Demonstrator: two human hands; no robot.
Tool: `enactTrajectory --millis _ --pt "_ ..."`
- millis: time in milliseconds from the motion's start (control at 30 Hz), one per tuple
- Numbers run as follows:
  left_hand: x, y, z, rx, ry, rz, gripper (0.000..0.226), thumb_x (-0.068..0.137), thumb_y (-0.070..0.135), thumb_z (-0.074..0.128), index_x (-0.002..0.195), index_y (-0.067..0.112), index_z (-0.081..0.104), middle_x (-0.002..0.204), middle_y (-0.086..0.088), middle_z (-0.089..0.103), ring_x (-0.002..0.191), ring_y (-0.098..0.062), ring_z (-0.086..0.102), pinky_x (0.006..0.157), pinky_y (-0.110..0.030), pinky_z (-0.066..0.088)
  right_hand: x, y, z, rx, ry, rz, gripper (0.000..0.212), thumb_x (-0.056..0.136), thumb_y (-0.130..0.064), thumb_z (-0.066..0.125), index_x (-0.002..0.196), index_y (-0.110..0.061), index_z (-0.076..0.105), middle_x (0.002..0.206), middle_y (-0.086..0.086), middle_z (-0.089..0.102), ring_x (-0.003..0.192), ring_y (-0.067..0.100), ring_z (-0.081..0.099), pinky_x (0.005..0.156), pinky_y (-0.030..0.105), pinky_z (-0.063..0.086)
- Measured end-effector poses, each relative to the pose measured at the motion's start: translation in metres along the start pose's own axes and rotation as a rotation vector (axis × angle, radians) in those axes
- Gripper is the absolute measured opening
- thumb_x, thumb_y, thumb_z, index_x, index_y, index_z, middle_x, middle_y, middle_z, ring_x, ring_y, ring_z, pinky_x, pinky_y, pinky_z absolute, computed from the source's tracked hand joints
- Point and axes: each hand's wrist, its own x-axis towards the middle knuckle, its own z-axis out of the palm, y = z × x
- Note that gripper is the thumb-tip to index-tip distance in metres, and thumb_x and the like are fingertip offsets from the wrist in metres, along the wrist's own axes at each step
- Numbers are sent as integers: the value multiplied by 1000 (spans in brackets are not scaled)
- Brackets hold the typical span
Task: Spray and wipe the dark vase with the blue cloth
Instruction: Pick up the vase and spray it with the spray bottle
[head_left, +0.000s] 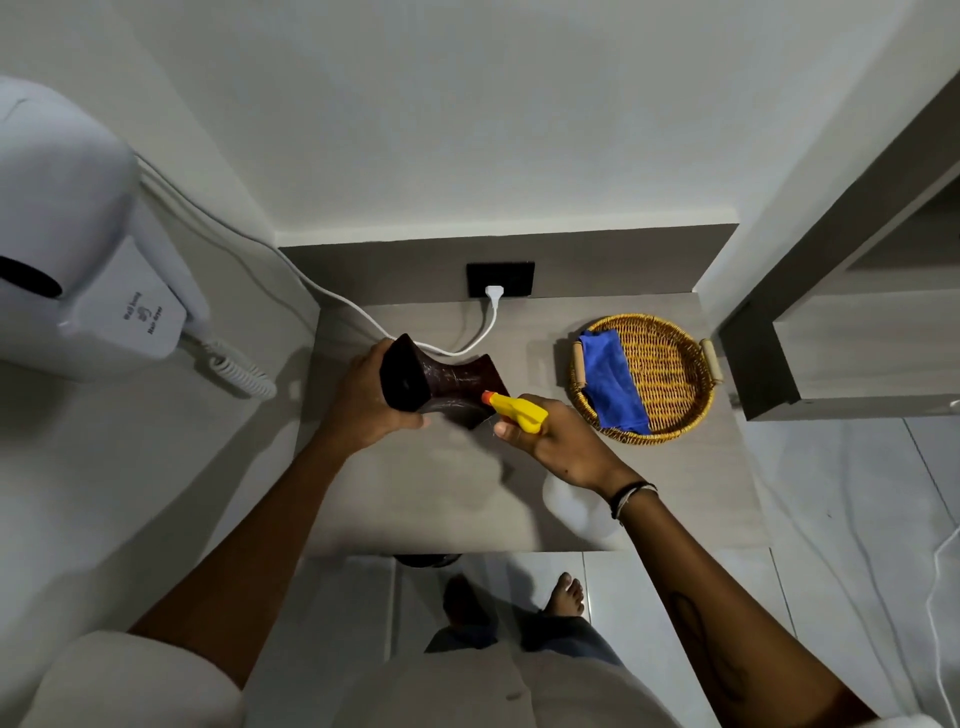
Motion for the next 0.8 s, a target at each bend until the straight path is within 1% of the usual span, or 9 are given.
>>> enactTrajectory --millis 67,200,333,400,500,600,700,767,800 --pt "0 -1 0 47 29 59 108 40 36 93 139 31 51 131 2 64 120 -26 63 97 -45 56 8 -5 0 -22 -18 -27 38 101 -42 68 136 -27 69 85 -38 67 82 -10 65 76 12 46" --pt "-1 -6 -2 51 -59 129 112 46 21 92 149 27 48 139 -5 59 127 -27 59 106 -46 52 23 -13 -1 -60 -75 -51 47 103 -40 66 148 -26 61 122 -5 76 110 12 72 96 33 57" --pt "-4 -9 -5 60 -107 157 118 48 20 89 156 18 42 148 -6 51 136 -23 50 110 -35 42 33 -8 2 -67 -76 -107 43 104 -38 65 145 -27 64 141 -6 72 117 -3 68 108 29 55" --pt "-5 -10 -7 75 -124 160 119 52 14 93 157 17 40 151 -7 48 136 -20 47 109 -32 39 36 -3 3 -50 -77 -88 43 103 -39 65 145 -27 64 138 -6 73 121 1 68 111 29 54" --pt "-4 -11 -7 94 -138 161 119 56 6 97 158 16 38 153 -7 47 137 -19 44 112 -34 41 36 3 2 29 -135 -12 43 103 -37 66 146 -28 63 111 -9 80 86 -1 75 92 22 60" --pt "-3 -11 -7 87 -140 163 120 55 7 95 159 19 38 148 4 43 136 -14 42 111 -31 38 34 6 2 -29 -106 -46 41 104 -34 65 144 -26 65 117 -16 77 81 -13 71 84 6 52" --pt "-2 -11 -7 91 -149 174 121 54 13 94 159 22 37 147 6 42 135 -12 41 109 -28 36 28 1 -1 -17 -86 -42 45 104 -37 65 148 -26 61 125 -21 73 100 -5 72 96 17 55" --pt "0 -12 -6 100 -150 184 121 54 14 96 159 24 37 151 -1 45 134 -12 41 109 -30 38 21 5 -9 -12 -44 -42 47 104 -38 64 149 -26 60 106 -34 71 94 -8 67 88 18 56" --pt "0 -13 -6 100 -150 184 121 53 14 96 159 24 37 152 -3 46 134 -13 42 109 -31 39 17 7 -14 12 5 -22 46 104 -38 64 148 -25 61 99 -25 72 87 -2 67 82 26 59"
